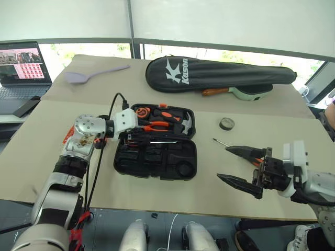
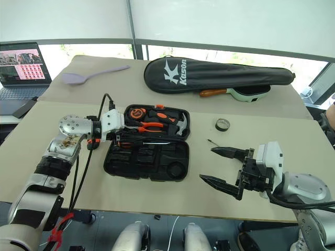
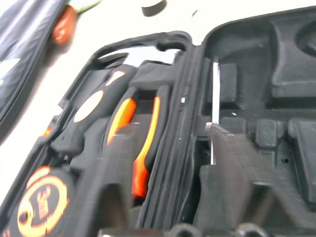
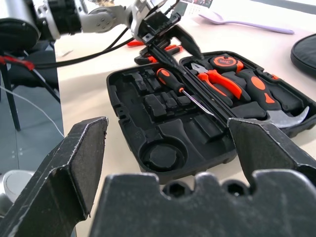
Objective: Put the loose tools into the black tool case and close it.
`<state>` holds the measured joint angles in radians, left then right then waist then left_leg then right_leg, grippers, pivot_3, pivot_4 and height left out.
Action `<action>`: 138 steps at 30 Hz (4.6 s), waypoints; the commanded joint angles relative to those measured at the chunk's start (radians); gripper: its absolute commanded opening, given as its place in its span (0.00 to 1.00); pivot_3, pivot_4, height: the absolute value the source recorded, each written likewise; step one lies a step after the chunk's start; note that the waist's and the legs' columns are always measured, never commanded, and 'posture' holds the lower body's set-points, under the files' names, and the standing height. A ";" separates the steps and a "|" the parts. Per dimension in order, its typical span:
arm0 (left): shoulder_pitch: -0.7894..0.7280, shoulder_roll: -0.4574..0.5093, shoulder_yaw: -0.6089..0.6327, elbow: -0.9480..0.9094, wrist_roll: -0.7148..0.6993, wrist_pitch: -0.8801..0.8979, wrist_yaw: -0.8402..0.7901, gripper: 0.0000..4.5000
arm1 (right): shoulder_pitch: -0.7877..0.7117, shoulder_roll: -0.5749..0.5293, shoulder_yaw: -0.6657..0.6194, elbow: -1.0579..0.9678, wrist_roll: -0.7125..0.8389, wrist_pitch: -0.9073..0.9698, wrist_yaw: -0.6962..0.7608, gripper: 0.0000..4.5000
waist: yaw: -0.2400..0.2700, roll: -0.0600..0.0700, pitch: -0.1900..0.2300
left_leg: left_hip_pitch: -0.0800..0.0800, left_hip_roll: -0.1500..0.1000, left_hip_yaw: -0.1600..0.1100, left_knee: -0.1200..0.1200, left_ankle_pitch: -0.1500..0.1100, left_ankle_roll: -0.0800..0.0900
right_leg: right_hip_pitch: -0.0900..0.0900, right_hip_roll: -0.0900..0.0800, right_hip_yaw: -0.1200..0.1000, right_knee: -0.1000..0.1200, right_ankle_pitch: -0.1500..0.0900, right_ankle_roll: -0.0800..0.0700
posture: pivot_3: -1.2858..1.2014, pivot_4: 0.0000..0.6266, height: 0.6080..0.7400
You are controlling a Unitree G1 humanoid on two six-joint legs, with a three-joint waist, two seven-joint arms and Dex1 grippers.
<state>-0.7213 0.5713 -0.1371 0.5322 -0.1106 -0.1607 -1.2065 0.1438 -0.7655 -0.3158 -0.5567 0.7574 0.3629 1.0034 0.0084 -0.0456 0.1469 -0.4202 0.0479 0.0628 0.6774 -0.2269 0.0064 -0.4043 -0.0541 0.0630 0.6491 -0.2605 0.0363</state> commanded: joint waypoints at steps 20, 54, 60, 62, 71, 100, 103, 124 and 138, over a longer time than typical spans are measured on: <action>0.071 -0.093 -0.042 0.022 0.050 0.039 0.078 0.01 | 0.028 0.087 -0.005 0.026 -0.052 -0.084 -0.017 1.00 | 0.010 0.003 -0.002 | 0.004 -0.001 0.000 0.001 0.000 0.000 | 0.005 -0.001 0.000 0.000 0.000 0.001 | 0.52 0.24 1.00; 0.632 0.174 0.382 -0.696 -0.629 0.440 -0.183 0.99 | -0.137 -0.184 0.015 0.662 -0.430 -0.107 -0.009 1.00 | -0.021 0.013 -0.003 | 0.019 0.001 0.003 -0.005 -0.001 0.001 | 0.013 -0.003 0.006 -0.002 -0.003 -0.002 | 0.52 0.24 1.00; 0.639 0.145 0.350 -0.744 -0.610 0.437 -0.153 0.99 | -0.465 -0.185 0.259 0.968 -0.588 -0.135 0.082 1.00 | -0.020 0.014 -0.002 | 0.014 -0.001 0.006 -0.008 -0.001 0.001 | 0.007 -0.002 0.006 -0.002 -0.004 -0.001 | 0.52 0.24 1.00; 0.641 0.146 0.351 -0.750 -0.611 0.439 -0.147 0.99 | -0.504 -0.180 0.288 1.016 -0.603 -0.147 0.105 1.00 | -0.018 0.014 -0.002 | 0.013 -0.001 0.005 -0.008 -0.001 0.001 | 0.006 -0.002 0.005 -0.002 -0.004 -0.001 | 0.52 0.24 1.00; 0.645 0.142 0.362 -0.743 -0.602 0.409 -0.149 1.00 | -0.544 -0.173 0.275 1.054 -0.562 -0.251 0.231 0.40 | -0.022 0.014 -0.002 | 0.010 -0.001 0.006 -0.009 -0.002 0.002 | 0.003 -0.002 0.005 -0.002 -0.004 0.000 | 0.52 0.24 1.00; 0.858 0.164 0.537 -0.801 -0.619 0.415 -0.030 1.00 | -1.031 0.225 0.841 0.615 -0.647 0.293 0.104 0.22 | -0.019 0.013 0.000 | -0.008 0.000 0.003 -0.005 -0.001 0.002 | -0.018 -0.004 0.003 0.002 -0.001 -0.001 | 0.52 0.24 1.00; 0.863 0.161 0.532 -0.834 -0.623 0.428 -0.001 1.00 | -1.044 0.225 0.862 0.642 -0.676 0.297 0.120 0.22 | -0.020 0.013 0.000 | -0.008 0.000 0.004 -0.005 -0.001 0.002 | -0.019 -0.004 0.003 0.006 -0.001 -0.002 | 0.52 0.24 1.00; 0.886 0.148 0.536 -0.831 -0.608 0.403 0.013 1.00 | -1.000 0.241 0.678 0.573 -0.545 0.238 0.220 0.87 | -0.024 0.013 0.000 | -0.006 0.001 0.006 -0.003 -0.001 0.002 | -0.018 -0.002 0.003 0.008 -0.001 -0.003 | 0.52 0.24 1.00; 0.899 0.167 0.557 -0.782 -0.598 0.380 -0.027 1.00 | -0.901 0.419 0.727 0.827 -0.646 -0.026 0.124 0.01 | -0.025 0.012 -0.001 | -0.005 0.001 0.007 -0.002 -0.001 0.001 | -0.017 -0.002 0.003 0.009 -0.001 -0.003 | 0.52 0.24 1.00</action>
<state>0.1749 0.7218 0.3837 -0.2447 -0.7066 0.2414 -1.2213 -0.7521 -0.3514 0.4219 0.2591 0.1202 0.3657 1.1381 -0.0170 -0.0333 0.1463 -0.4248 0.0491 0.0698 0.6752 -0.2281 0.0075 -0.4214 -0.0560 0.0662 0.6587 -0.2620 0.0336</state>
